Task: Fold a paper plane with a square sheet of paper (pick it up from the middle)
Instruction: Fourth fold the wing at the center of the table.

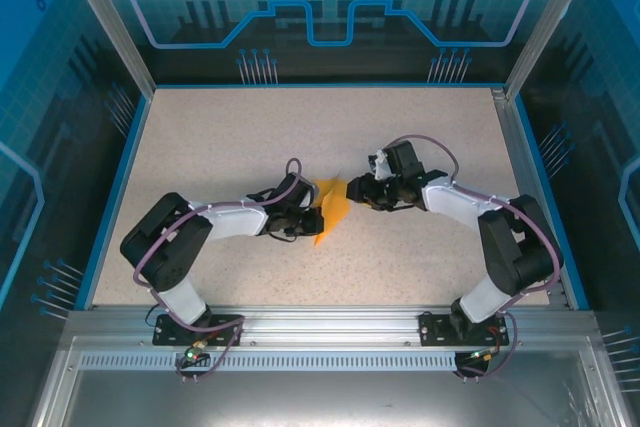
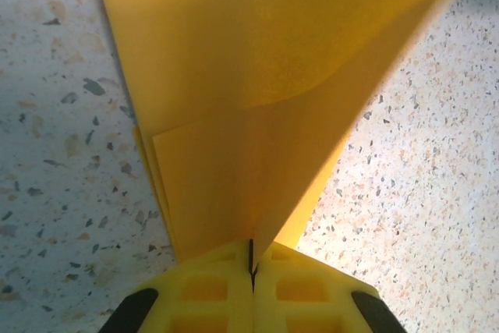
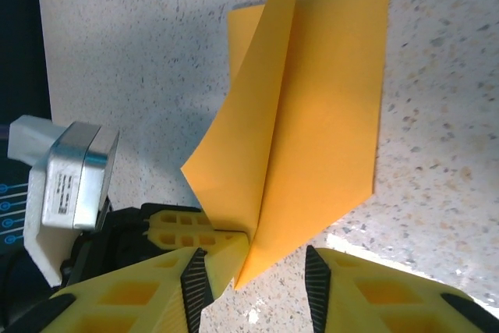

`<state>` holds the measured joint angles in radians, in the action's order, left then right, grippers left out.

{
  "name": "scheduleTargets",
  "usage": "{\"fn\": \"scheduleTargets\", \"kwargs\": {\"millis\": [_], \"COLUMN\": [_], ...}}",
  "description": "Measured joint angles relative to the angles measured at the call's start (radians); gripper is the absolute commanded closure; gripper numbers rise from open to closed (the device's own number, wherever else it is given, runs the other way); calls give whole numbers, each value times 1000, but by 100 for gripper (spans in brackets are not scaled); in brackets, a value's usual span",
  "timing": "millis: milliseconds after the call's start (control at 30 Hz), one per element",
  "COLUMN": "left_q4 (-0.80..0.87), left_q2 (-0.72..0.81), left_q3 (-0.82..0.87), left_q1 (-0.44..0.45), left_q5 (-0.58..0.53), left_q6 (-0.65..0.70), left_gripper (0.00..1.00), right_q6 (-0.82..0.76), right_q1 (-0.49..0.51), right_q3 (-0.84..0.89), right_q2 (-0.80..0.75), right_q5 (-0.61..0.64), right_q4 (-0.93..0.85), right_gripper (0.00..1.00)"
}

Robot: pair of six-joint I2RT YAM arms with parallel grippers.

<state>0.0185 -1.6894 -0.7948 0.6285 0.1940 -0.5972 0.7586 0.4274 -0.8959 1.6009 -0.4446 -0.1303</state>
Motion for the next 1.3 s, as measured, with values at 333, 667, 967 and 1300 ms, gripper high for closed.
{"fn": "scheduleTargets", "kwargs": {"millis": [333,667,967,1300], "left_q4": [-85,-137,-159,-167], "left_q2": [0,-17,-43,-61], "left_q3": [45,59,64,64], "left_q1": [-52,-103,-130,-148], "left_q5": [123,239,288,322], "left_q6": [-14,-32,-32,-32], "left_gripper": [93,93,94,92], "right_q6": [34,100,137,147], "right_q1": [92,118,129,129], "right_q3": [-32,-50,-84,-116], "right_q2": [92,183,236,286], "right_q5": [-10,-63,-80,-79], "right_q4": [49,172,224,230], "right_gripper": [78,79,78,78]}}
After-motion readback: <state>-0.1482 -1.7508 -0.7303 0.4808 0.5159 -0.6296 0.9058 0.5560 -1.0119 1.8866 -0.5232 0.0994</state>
